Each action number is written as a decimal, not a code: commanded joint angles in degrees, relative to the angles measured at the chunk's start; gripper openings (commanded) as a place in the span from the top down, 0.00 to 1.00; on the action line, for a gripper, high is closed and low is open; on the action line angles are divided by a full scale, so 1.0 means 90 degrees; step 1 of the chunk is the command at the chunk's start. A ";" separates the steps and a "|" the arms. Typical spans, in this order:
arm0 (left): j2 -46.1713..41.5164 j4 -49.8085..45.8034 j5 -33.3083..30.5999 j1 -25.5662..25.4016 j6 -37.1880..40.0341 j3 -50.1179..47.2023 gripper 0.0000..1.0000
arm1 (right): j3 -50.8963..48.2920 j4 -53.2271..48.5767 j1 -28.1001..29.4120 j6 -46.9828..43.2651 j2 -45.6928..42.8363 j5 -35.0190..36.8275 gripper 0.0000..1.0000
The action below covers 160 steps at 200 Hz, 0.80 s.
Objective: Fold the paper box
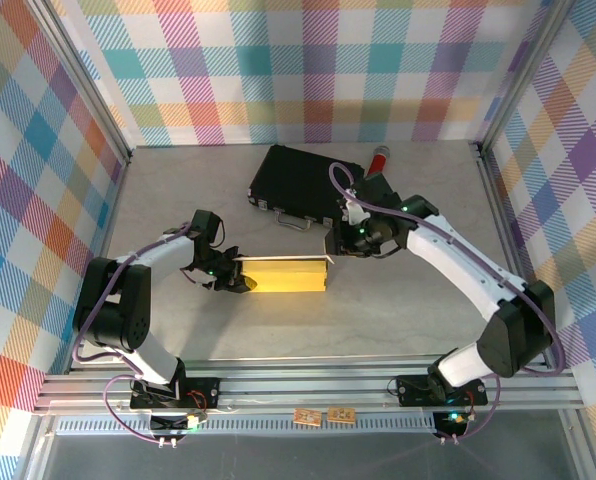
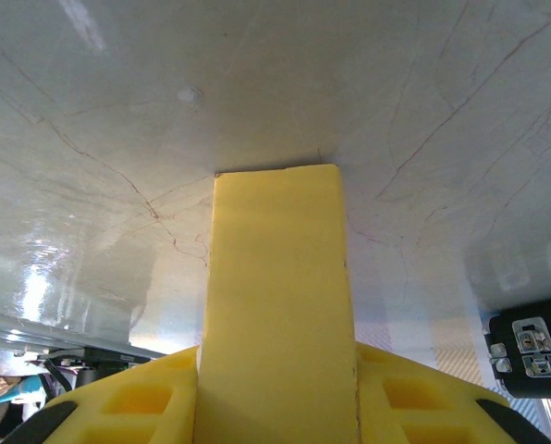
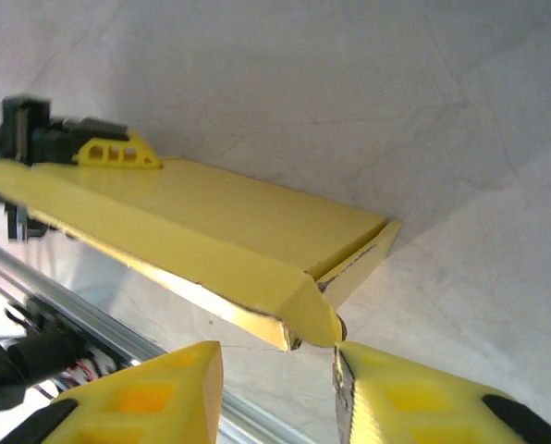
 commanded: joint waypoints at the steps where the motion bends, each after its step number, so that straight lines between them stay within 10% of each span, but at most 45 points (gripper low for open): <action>1: 0.0168 -0.0342 -0.0643 0.0055 0.0085 0.0073 0.86 | -0.0099 0.0119 0.0083 -0.1567 0.0032 -0.0089 0.67; 160: 0.0286 -0.1065 -0.0763 0.0055 -0.0052 0.0416 0.86 | -0.0008 0.0098 0.0409 -0.2490 0.0524 0.0754 0.73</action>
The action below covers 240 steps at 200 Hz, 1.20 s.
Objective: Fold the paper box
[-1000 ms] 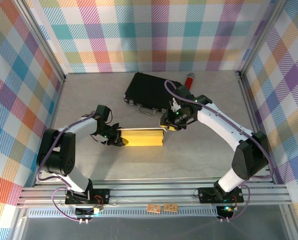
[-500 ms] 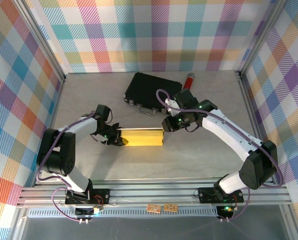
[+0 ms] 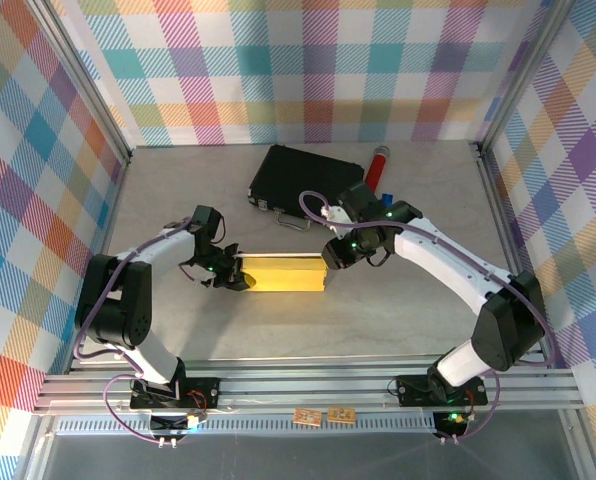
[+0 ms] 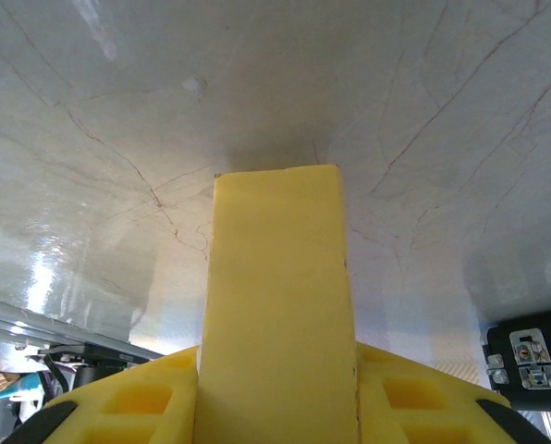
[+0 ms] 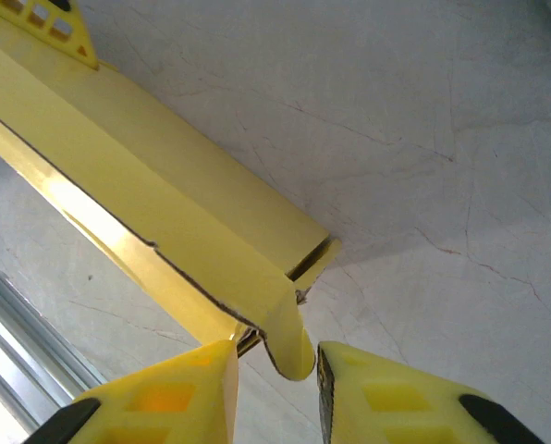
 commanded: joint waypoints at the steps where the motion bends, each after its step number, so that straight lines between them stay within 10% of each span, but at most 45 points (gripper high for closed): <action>1: 0.0145 -0.0535 -0.0638 0.0055 -0.0045 0.0017 0.86 | 0.0195 0.0020 0.0035 -0.0112 0.0104 0.0069 0.73; 240: 0.0229 -0.0428 -0.0597 0.0065 -0.0083 0.0066 0.87 | 0.0540 -0.0280 0.0152 0.0685 0.0333 0.0479 0.97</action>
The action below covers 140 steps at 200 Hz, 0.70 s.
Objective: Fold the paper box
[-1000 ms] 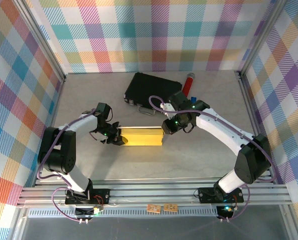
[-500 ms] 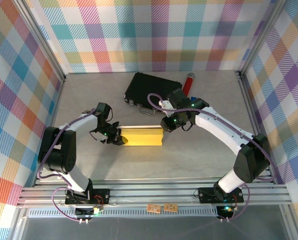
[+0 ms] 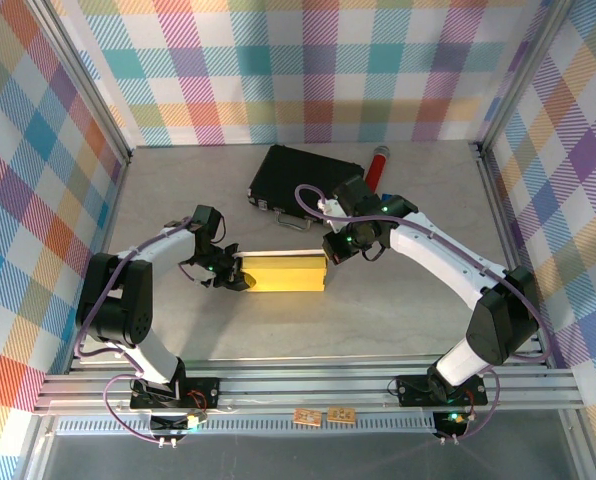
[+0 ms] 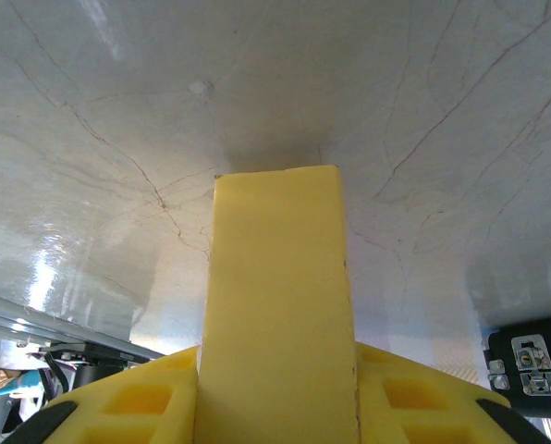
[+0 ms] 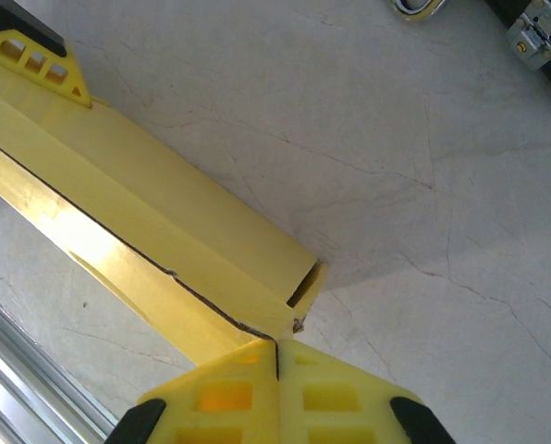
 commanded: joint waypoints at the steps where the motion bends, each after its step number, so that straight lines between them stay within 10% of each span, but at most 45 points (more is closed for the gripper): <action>1: 0.0165 -0.0338 -0.0602 0.0063 -0.0076 0.0012 0.87 | 0.0125 -0.0235 0.0057 0.0477 0.0126 0.0220 0.97; 140: 0.0113 -0.0008 -0.0543 0.0063 -0.0441 -0.0132 0.87 | 0.0435 -0.0720 0.0499 0.3122 0.0367 0.0685 1.00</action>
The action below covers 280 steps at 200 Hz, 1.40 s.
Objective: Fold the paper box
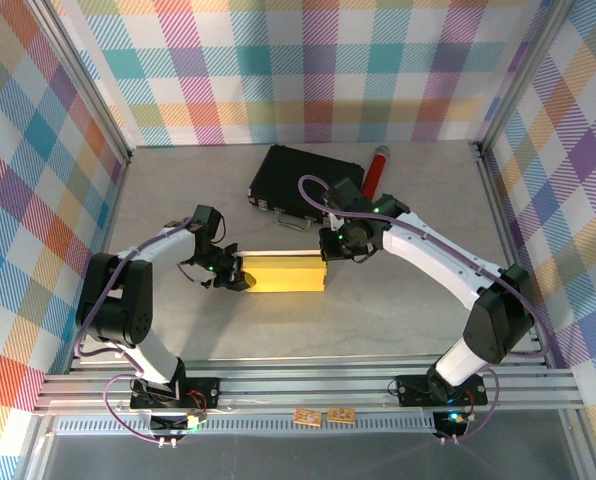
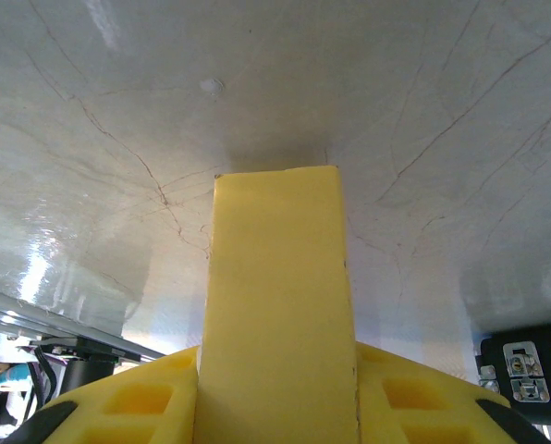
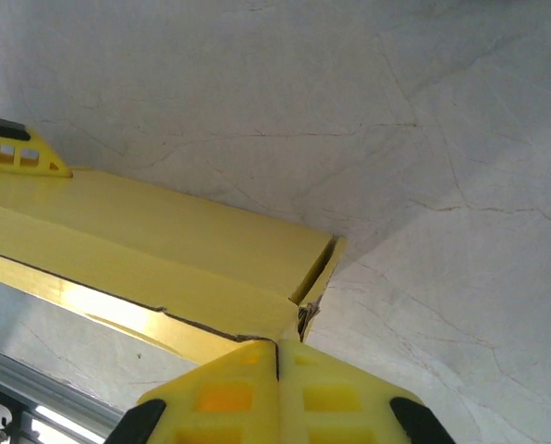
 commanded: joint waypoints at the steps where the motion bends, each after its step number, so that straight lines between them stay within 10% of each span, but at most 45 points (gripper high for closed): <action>1: 0.0113 -0.0031 -0.0550 0.0058 -0.0216 -0.0131 0.87 | 0.0131 -0.0391 0.0109 0.0474 0.0220 0.0034 1.00; 193: 0.0117 0.0140 -0.0521 0.0067 -0.0346 -0.0173 0.87 | -0.1351 0.0565 0.0291 0.1260 -0.0312 0.0472 1.00; 280: -0.0695 -0.0685 -0.0813 0.0303 0.0783 0.0002 0.22 | -0.1100 0.0362 0.0296 0.1125 -0.0177 0.0778 1.00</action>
